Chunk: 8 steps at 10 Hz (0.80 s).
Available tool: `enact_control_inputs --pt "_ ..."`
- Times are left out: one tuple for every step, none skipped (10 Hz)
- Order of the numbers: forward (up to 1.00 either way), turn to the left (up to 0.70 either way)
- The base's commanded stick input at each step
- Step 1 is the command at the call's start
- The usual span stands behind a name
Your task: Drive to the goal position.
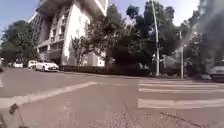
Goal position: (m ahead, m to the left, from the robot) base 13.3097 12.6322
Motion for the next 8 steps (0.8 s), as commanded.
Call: enact_control_inputs --pt "0.45 0.02" --pt "0.45 0.07" --pt "0.45 0.23" --pt "0.45 0.27" --pt "0.45 0.27" --pt "0.45 0.27" --pt "0.45 0.27" --pt "0.45 0.27"
